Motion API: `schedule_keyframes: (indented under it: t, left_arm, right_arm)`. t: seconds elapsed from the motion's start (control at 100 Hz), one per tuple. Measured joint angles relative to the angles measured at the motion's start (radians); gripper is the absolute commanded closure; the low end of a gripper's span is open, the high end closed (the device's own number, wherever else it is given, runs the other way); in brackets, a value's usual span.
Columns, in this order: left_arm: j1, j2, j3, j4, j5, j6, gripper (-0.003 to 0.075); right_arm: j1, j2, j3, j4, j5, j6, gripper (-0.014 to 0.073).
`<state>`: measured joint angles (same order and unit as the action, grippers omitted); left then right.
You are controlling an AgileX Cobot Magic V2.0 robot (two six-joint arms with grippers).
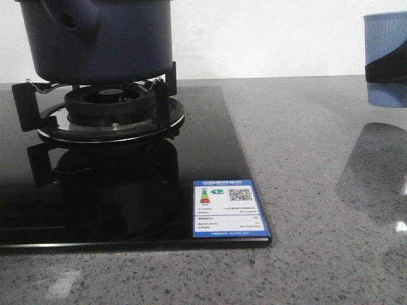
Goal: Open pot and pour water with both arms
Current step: 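Bring the cup upright and set it back on the counter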
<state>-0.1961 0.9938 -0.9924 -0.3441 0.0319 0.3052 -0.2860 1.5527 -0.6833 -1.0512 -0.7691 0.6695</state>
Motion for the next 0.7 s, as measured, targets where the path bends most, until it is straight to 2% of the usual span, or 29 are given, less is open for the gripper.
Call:
schedule_keyframes:
  t: [0.55, 0.62, 0.7]
  left_arm:
    - [0.000, 0.000, 0.000, 0.001, 0.000, 0.000, 0.0325]
    - [0.000, 0.000, 0.000, 0.001, 0.000, 0.000, 0.0325]
    - [0.000, 0.000, 0.000, 0.001, 0.000, 0.000, 0.0325]
  right_arm:
    - [-0.001, 0.073, 0.000, 0.045, -0.051, -0.041, 0.0292]
    - [-0.001, 0.074, 0.000, 0.045, -0.051, -0.041, 0.0255]
    - [-0.001, 0.074, 0.000, 0.045, -0.057, -0.035, 0.0151]
